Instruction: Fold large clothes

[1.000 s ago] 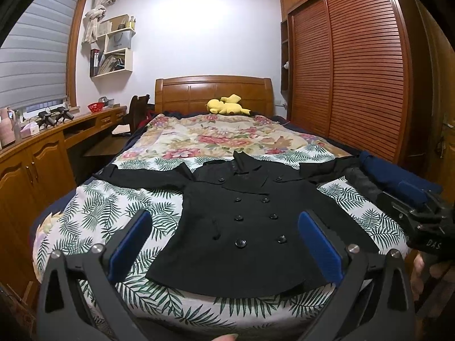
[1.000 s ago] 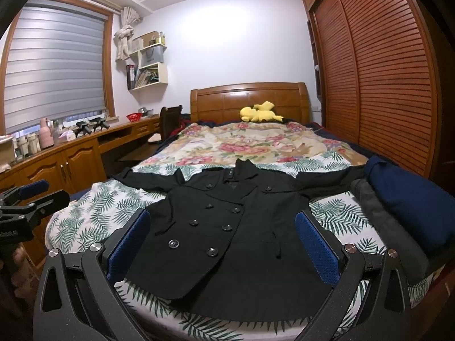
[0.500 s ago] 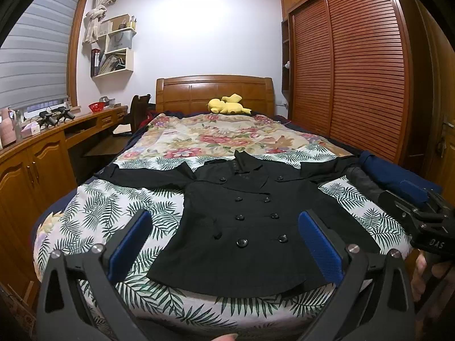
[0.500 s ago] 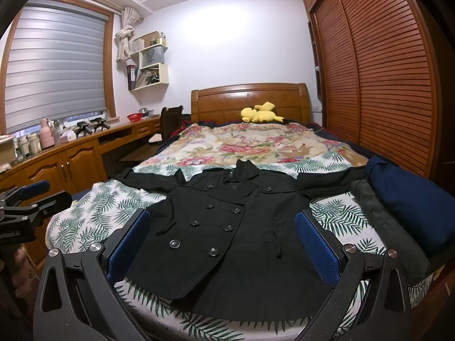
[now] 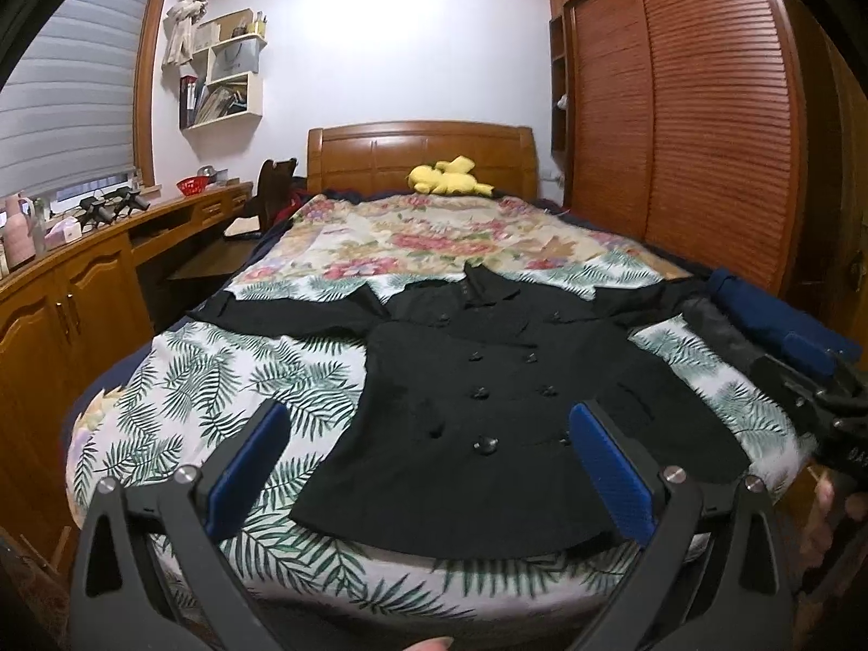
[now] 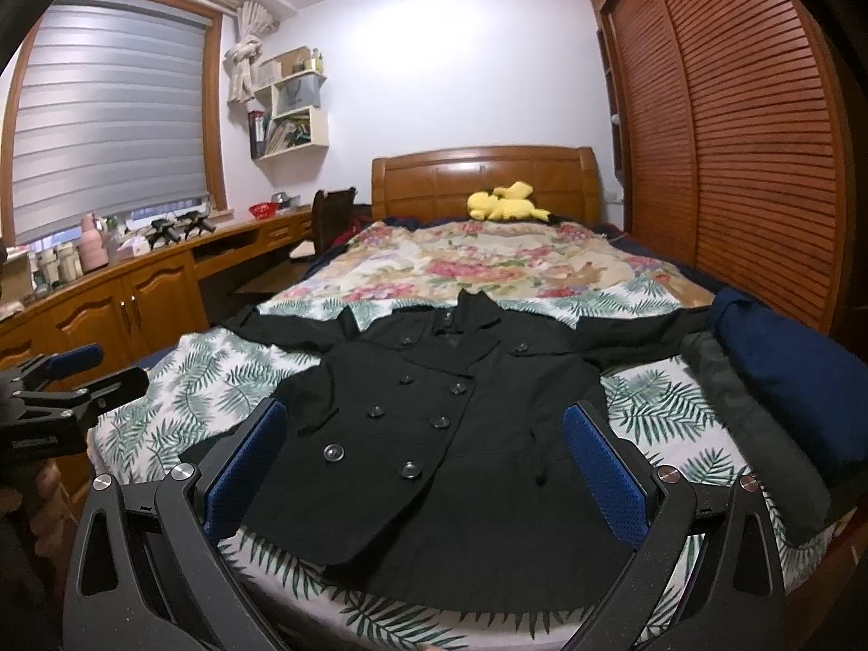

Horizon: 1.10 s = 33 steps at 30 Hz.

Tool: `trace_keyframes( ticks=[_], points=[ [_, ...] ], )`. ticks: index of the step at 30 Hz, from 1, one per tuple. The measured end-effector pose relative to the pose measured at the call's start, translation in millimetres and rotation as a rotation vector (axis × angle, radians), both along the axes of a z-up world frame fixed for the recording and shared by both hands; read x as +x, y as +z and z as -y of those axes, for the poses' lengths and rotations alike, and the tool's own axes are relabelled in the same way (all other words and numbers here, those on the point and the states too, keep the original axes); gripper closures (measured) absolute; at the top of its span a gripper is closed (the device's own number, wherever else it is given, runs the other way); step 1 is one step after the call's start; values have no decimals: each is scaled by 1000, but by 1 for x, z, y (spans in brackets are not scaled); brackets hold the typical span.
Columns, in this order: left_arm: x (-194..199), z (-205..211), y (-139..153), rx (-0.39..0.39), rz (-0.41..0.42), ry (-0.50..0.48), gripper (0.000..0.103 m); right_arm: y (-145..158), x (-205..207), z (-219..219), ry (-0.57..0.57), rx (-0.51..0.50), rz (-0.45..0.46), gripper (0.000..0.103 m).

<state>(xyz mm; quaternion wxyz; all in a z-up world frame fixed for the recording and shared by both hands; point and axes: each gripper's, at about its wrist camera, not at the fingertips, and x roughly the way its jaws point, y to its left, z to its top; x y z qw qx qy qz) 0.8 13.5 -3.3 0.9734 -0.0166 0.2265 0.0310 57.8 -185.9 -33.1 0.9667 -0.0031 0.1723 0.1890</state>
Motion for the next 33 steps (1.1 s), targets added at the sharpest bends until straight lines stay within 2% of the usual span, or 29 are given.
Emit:
trace_keyframes(
  ticks=[5,10,15,20,26,29,33],
  points=[
    [18,-12,-17,-30,-43,0,0,-14,20,-4,15,-9,-51,0],
    [36,-13,-39,-36,-93,-50,0,-26,40,-7,27,-23,-73,0],
    [60,-15,-71,-84,-178,-84,0,-42,69,-15,40,-41,-96,0],
    [85,-23,-95,-81,-226,-82,0,-57,101,-24,57,-60,-118,0],
    [121,-53,-104,-90,-242,-59,0,-70,146,-48,108,-76,-143,0],
    [138,-73,-107,-96,-266,-57,0,-68,168,-67,145,-77,-144,0],
    [159,-103,-113,-91,-294,-8,0,-61,200,-96,205,-66,-129,0]
  ],
)
